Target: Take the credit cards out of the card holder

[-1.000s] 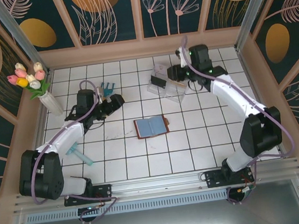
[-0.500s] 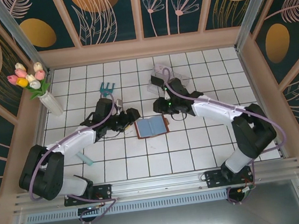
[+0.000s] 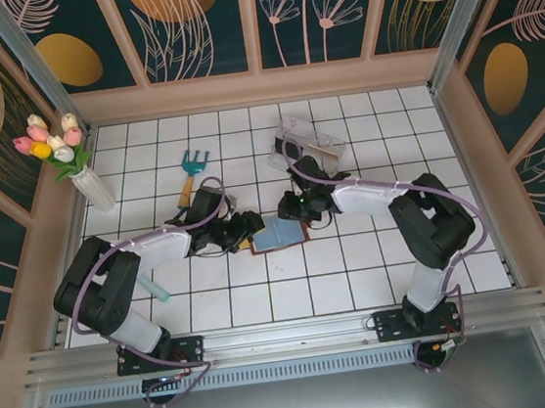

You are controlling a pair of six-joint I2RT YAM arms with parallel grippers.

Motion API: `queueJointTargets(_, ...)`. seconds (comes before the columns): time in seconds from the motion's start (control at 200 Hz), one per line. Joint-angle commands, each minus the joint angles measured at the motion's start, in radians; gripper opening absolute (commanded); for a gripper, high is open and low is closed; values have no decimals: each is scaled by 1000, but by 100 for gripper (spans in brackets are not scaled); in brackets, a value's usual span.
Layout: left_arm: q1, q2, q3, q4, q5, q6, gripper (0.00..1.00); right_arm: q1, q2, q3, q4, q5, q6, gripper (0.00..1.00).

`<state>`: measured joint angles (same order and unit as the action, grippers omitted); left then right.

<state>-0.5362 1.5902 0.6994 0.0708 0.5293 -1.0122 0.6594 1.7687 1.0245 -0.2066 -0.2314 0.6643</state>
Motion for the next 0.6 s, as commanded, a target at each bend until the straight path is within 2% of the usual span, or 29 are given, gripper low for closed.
queueJointTargets(0.0,-3,27,26,18,-14,-15,62,7,43,-3,-25,27,1,31)
queueJointTargets(0.145,-4,52,32,57,20,-23,58,9,72,-3,-25,17,-3,30)
queueJointTargets(0.24,-4,60,46,60,35,-13,53,10,85,-6,-22,7,-5,29)
queueJointTargets(0.35,-2,50,57,40,20,10,49,17,94,-2,-20,-6,-13,28)
queueJointTargets(0.5,-4,46,53,78,38,54,38,20,107,-2,-21,-9,-12,29)
queueJointTargets(0.596,-3,60,49,141,82,69,27,19,107,-9,-13,-19,-10,30)
